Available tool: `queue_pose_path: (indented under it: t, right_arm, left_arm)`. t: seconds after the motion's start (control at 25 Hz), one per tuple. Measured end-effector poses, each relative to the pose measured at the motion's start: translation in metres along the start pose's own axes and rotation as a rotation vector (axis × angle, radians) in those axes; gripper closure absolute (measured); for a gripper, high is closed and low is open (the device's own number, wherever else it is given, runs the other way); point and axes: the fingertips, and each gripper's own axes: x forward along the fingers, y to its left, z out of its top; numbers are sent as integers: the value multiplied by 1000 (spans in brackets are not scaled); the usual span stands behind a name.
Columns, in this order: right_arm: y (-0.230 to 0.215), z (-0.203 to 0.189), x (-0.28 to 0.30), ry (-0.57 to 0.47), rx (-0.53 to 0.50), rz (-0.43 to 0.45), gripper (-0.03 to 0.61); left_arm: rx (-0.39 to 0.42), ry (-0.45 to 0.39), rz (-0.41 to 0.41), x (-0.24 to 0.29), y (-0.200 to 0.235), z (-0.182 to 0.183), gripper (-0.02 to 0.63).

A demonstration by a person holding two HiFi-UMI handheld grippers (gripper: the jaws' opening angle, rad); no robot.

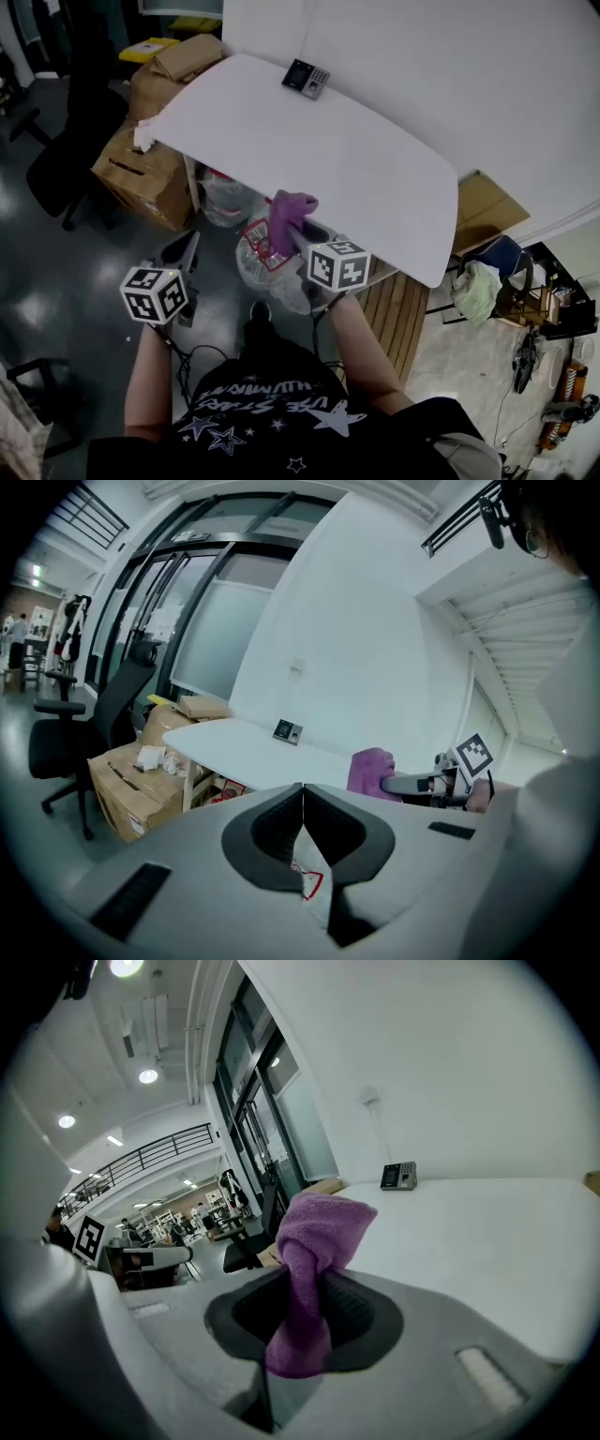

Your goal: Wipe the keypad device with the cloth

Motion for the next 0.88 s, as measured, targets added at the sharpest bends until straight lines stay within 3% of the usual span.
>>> queue_pose_path:
  t: [0.48, 0.88]
  right_arm:
    - [-77, 45, 55, -27, 59, -1, 486]
    - [-114, 55, 55, -29, 72, -19, 486]
  left_arm:
    - [32, 25, -3, 97, 14, 40, 606]
    - [45, 38, -22, 139, 5, 53, 604]
